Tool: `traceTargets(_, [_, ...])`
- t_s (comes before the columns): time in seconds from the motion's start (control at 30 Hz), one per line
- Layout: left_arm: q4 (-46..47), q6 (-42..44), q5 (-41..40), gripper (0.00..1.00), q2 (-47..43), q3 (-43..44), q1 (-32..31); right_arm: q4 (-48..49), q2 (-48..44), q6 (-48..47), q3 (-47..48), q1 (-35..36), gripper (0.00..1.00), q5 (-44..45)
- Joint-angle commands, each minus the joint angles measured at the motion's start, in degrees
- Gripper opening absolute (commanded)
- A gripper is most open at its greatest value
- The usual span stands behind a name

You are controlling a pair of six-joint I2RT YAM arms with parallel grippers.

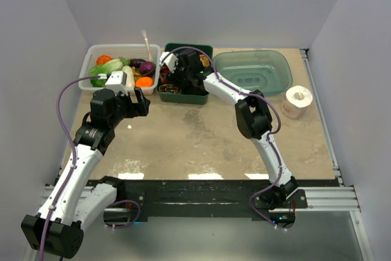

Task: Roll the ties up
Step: Place the tie in the storage box.

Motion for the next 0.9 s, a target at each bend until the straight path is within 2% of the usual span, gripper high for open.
traceTargets(0.0, [2.3,0.6,0.7,0.95,-0.4,-0.2,0.5,1.0,-5.8,3.2,-0.8,0.9,0.75,-0.6])
traceTargets(0.2, [2.3,0.6,0.7,0.95,-0.3,-0.2,0.5,5.5,-7.2,6.1,-1.1,0.9,0.82,-1.1])
traceTargets(0.33, [2.3,0.7,0.7,0.95,-0.5,-0.2,0.5,5.7,-4.5,6.7,1.4,0.8,0.84,-1.1])
traceTargets(0.47, [2.3,0.7,0.7,0.95,-0.5,-0.2,0.5,5.6,-2.8,6.8,2.7,0.9,0.80,-0.2])
traceTargets(0.6, [2.3,0.8,0.7,0.95,-0.5,-0.3,0.5,10.3,-2.5,7.6,0.2,0.9,0.75,0.9])
traceTargets(0.87, [2.2,0.8,0.8,0.95,-0.4,-0.3,0.5,8.8,1.1,8.3,2.2,0.9,0.67,-0.6])
